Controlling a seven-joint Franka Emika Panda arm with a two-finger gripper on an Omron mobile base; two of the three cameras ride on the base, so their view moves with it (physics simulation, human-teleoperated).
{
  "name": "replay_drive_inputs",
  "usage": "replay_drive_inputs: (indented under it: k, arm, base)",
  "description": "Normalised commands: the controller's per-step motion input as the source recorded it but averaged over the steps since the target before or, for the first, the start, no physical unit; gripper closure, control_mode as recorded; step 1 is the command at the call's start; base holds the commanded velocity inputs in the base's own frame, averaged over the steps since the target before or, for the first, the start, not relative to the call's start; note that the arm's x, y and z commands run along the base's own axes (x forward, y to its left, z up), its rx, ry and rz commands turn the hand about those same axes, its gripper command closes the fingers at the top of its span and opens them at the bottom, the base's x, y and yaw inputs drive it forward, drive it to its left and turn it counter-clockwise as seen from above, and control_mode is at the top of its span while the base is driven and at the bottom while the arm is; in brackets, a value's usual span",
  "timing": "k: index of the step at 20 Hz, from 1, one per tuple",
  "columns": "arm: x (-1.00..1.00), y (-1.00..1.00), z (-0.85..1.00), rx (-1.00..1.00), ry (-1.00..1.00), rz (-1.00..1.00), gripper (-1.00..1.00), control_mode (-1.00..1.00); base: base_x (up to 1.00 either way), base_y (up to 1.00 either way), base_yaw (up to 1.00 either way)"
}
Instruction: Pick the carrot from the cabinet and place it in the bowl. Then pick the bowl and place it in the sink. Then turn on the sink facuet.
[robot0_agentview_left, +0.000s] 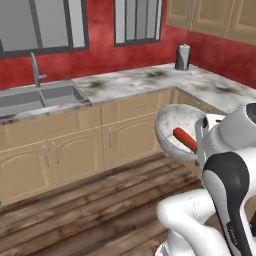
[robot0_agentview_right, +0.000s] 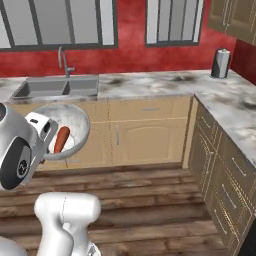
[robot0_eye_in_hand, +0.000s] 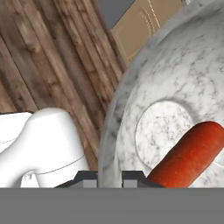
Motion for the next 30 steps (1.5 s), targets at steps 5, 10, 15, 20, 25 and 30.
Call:
replay_drive_inputs:
  k: [5, 10, 15, 20, 25, 30]
  arm:
    - [0.00, 0.00, 0.00, 0.00, 0.00, 0.00, 1.00, 1.00]
    - [0.00, 0.00, 0.00, 0.00, 0.00, 0.00, 1.00, 1.00]
    - [0.00, 0.00, 0.00, 0.00, 0.00, 0.00, 1.00, 1.00]
    - [0.00, 0.00, 0.00, 0.00, 0.00, 0.00, 1.00, 1.00]
    - [0.00, 0.00, 0.00, 0.00, 0.00, 0.00, 1.00, 1.00]
    - [0.00, 0.00, 0.00, 0.00, 0.00, 0.00, 1.00, 1.00]
  base:
    - [0.86, 0.54, 0.19]
    - [0.99, 0.18, 0.28]
    - [0.82, 0.22, 0.26]
    - [0.44, 0.01, 0.17]
    - [0.45, 0.00, 0.06]
    - [0.54, 0.00, 0.06]
